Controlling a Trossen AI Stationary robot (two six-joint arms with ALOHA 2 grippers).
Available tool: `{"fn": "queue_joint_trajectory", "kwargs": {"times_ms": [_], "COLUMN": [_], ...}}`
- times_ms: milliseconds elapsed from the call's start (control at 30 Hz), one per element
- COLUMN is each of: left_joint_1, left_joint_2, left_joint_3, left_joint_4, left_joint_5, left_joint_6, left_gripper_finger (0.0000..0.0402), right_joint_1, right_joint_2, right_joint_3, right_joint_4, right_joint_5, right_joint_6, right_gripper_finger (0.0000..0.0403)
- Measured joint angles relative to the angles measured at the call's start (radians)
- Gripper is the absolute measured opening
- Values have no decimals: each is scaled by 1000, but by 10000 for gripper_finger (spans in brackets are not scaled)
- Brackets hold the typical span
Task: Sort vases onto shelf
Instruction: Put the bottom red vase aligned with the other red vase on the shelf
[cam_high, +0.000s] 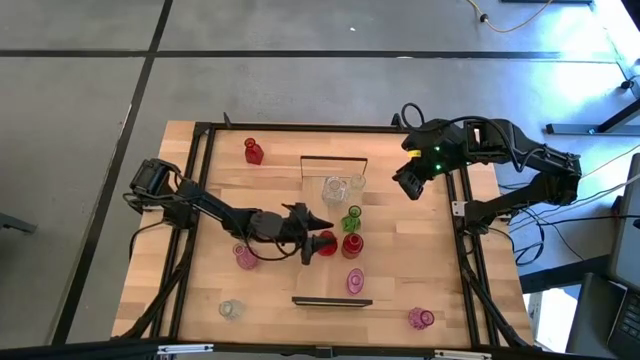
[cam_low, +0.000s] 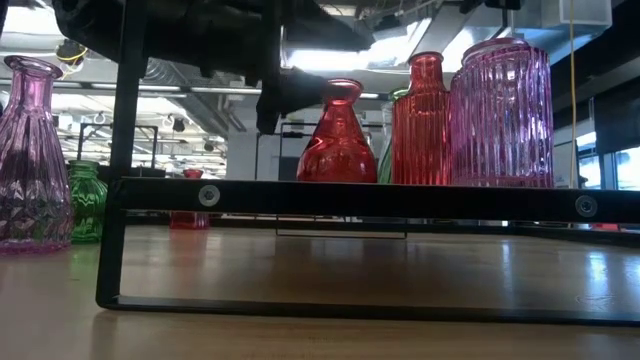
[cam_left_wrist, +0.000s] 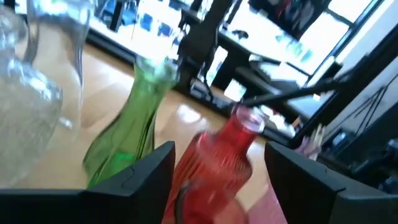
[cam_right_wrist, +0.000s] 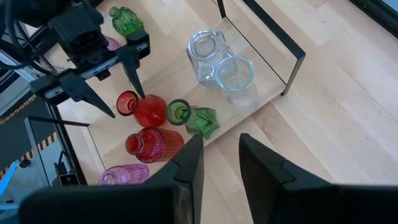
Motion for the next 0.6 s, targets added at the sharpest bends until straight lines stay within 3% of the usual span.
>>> {"fn": "queue_joint_trajectory", "kwargs": {"times_ms": [233,433,600], "left_joint_1": [-1,0,0], "left_joint_2": [-36,-181,-216], "left_joint_3": [0,0,0], "left_joint_4": [8,-346,-674], "left_joint_5": [-75,-195,-132], "left_joint_6": [1,-14,-213], "left_gripper_finger": [241,222,192], "right_joint_1": [0,0,0], "right_joint_2": [0,0,0], "right_joint_3": [0,0,0], "right_joint_4": [0,5,11], "right_joint_5": [0,0,0], "right_joint_6": [-1,-4,-10], "right_gripper_finger": [85,85,85]}}
